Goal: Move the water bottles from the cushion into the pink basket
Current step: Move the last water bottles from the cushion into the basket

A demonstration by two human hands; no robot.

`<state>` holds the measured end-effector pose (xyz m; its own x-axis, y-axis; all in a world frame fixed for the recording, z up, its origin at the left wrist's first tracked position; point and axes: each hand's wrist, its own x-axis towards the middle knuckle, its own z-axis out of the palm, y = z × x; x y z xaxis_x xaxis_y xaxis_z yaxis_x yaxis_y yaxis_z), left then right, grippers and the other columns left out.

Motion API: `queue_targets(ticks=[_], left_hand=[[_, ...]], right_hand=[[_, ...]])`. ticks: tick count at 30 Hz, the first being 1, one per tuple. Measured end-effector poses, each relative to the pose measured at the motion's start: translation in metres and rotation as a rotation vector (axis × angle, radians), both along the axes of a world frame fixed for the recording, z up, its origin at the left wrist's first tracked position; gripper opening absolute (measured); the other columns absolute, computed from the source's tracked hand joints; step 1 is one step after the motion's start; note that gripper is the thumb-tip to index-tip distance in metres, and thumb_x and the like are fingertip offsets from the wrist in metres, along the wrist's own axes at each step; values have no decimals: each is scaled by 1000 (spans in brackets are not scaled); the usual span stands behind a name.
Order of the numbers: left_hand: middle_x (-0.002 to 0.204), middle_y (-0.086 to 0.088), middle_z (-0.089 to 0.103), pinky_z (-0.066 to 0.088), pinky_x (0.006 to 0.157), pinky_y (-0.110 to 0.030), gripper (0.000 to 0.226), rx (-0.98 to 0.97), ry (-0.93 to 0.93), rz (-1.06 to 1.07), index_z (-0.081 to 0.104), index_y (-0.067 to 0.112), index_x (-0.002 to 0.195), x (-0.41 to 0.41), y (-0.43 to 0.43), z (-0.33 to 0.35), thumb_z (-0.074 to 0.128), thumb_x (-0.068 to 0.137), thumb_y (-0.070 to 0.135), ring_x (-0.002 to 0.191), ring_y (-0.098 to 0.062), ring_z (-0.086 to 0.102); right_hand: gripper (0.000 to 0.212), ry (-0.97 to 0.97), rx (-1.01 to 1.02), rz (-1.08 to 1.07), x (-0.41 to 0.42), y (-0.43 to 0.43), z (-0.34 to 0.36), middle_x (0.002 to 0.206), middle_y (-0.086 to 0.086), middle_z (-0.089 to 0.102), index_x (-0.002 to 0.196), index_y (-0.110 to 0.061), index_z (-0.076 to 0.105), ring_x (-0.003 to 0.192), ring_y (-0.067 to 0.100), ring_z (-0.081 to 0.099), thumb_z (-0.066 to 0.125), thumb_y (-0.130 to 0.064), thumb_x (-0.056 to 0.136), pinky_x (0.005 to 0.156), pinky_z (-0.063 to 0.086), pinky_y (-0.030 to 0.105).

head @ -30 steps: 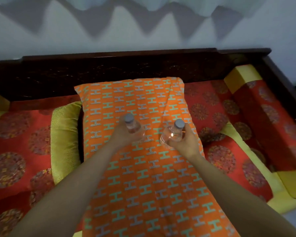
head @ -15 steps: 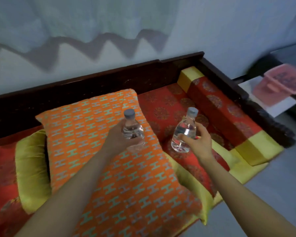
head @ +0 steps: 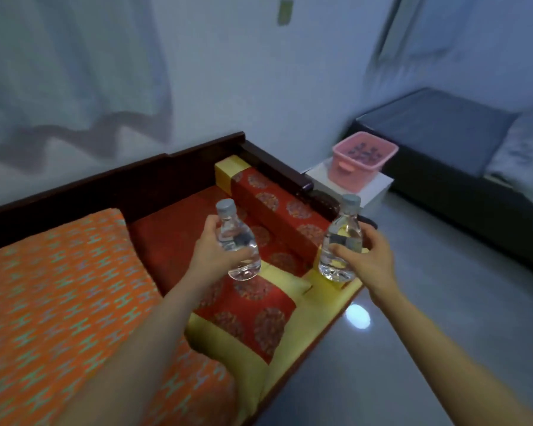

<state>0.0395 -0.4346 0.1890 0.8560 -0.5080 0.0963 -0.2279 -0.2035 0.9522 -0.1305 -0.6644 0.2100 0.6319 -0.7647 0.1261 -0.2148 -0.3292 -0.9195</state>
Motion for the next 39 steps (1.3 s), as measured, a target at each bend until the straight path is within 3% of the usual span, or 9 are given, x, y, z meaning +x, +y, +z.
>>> queue_targets(ticks=[4, 7, 11, 17, 23, 28, 33, 36, 39], left_hand=[[89, 5, 69, 57, 77, -48, 54, 7, -4, -72, 49, 37, 97, -22, -67, 13, 86, 58, 31, 81, -15, 69], [90, 6, 68, 58, 75, -46, 54, -25, -24, -110, 52, 35, 98, -36, -117, 21, 83, 54, 42, 81, -15, 68], [96, 3, 70, 58, 78, -47, 58, -48, 16, -161, 55, 36, 104, -37, -175, 21, 85, 54, 37, 86, -17, 70], [91, 12, 69, 57, 72, -31, 53, -23, -36, -191, 55, 40, 99, -11, -281, 14, 85, 57, 27, 81, -1, 67], [98, 5, 68, 57, 78, -40, 52, -12, 4, -228, 56, 33, 101, 22, -403, -5, 86, 59, 28, 90, -13, 67], [104, -1, 67, 56, 82, -40, 57, -9, 25, -249, 56, 28, 108, 42, -484, -6, 87, 60, 29, 95, -19, 66], [91, 11, 68, 54, 73, -27, 51, 1, 15, -235, 56, 30, 101, 58, -555, -3, 86, 60, 30, 82, -1, 67], [87, 17, 68, 49, 65, -15, 51, 1, 19, -179, 55, 38, 96, 65, -599, -6, 88, 58, 28, 78, 5, 65], [89, 15, 70, 52, 70, -22, 54, -3, 38, -113, 56, 39, 97, 74, -644, -13, 88, 54, 31, 79, 2, 67]], right_hand=[[47, -23, 2, -63, -37, -50, 9, 108, -1, 64, 97, -39, 61, 93, 13, 63, 85, -22, 61, 80, 54, 35], [52, -9, 10, -118, -62, -93, 8, 107, -5, 63, 101, -38, 59, 92, 7, 61, 86, -24, 59, 73, 50, 26], [51, 0, 24, -180, -77, -143, 4, 100, -15, 61, 94, -44, 56, 88, 3, 59, 86, -25, 59, 77, 53, 31], [48, 7, 32, -210, -67, -241, -3, 99, -15, 61, 87, -47, 55, 87, 4, 59, 87, -23, 60, 75, 52, 30], [54, 58, 41, -207, -44, -356, -7, 102, -12, 62, 99, -40, 58, 88, 1, 59, 88, -22, 58, 70, 45, 21], [54, 40, 63, -237, -27, -441, -1, 98, -13, 63, 93, -43, 56, 87, 4, 61, 88, -17, 58, 69, 46, 21], [53, 64, 80, -223, -4, -519, -2, 98, -12, 64, 96, -39, 55, 89, 8, 62, 87, -20, 59, 69, 46, 23], [54, 82, 84, -168, 18, -571, -5, 97, -14, 62, 94, -47, 54, 89, 8, 61, 88, -25, 57, 69, 47, 25], [54, 100, 95, -103, 41, -628, -7, 88, -17, 62, 85, -58, 53, 79, 4, 62, 88, -31, 54, 63, 45, 21]])
